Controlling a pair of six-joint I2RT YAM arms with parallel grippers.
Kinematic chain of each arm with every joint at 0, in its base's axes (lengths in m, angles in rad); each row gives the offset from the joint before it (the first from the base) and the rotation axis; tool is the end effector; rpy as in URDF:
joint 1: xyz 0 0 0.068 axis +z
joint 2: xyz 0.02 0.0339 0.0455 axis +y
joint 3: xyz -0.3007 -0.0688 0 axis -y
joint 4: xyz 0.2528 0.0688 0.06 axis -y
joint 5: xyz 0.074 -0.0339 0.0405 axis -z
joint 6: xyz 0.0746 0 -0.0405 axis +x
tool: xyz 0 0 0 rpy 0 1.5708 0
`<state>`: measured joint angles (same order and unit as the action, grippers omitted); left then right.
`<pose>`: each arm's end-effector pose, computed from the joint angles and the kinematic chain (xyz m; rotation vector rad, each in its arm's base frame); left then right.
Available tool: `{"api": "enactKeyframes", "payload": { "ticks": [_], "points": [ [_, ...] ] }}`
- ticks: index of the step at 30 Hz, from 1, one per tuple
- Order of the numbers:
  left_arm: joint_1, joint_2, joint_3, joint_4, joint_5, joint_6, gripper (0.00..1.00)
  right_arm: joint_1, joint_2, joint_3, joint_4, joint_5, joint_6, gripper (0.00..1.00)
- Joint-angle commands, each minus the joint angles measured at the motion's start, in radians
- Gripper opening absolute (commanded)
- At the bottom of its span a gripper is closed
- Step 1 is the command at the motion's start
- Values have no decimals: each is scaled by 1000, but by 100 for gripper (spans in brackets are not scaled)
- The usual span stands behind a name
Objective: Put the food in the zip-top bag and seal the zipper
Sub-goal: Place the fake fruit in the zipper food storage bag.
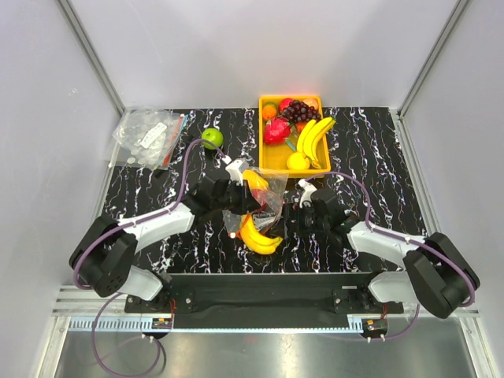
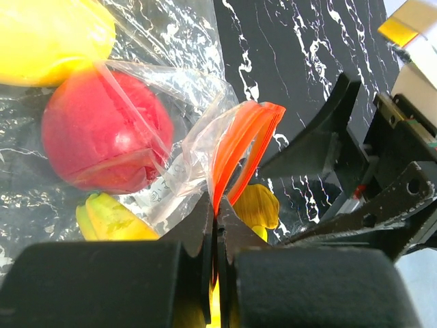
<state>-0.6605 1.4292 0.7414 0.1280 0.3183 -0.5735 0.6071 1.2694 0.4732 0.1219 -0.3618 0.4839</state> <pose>0.2492 -0.2232 0.2201 0.3018 2.2711 -1.0295 0.2007 0.1716 0.1722 -0.3549 2.3592 0.9646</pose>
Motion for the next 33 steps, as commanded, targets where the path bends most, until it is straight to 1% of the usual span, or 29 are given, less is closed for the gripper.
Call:
{"api": "enactKeyframes", "payload": {
  "ticks": [1,4,7,14,25,29,33],
  "points": [
    [-4,-36,55,-4,2,23,0,5,47,16,99,6,-76,95],
    [-5,-36,62,-21,2,31,0,20,68,4,128,-23,-56,94],
    [-5,-36,64,-25,7,34,0,29,58,-48,197,-48,-42,94],
    [-5,-41,67,-47,4,52,0,57,48,-44,225,-111,-61,93],
    [-5,-46,72,-88,2,86,0,92,59,-5,156,-100,-90,91],
    [-8,-62,64,-87,2,86,0,123,18,-19,154,-94,-62,91],
    [-8,-65,69,-91,25,77,0,135,-15,-13,128,-101,-88,91]
  ]
}}
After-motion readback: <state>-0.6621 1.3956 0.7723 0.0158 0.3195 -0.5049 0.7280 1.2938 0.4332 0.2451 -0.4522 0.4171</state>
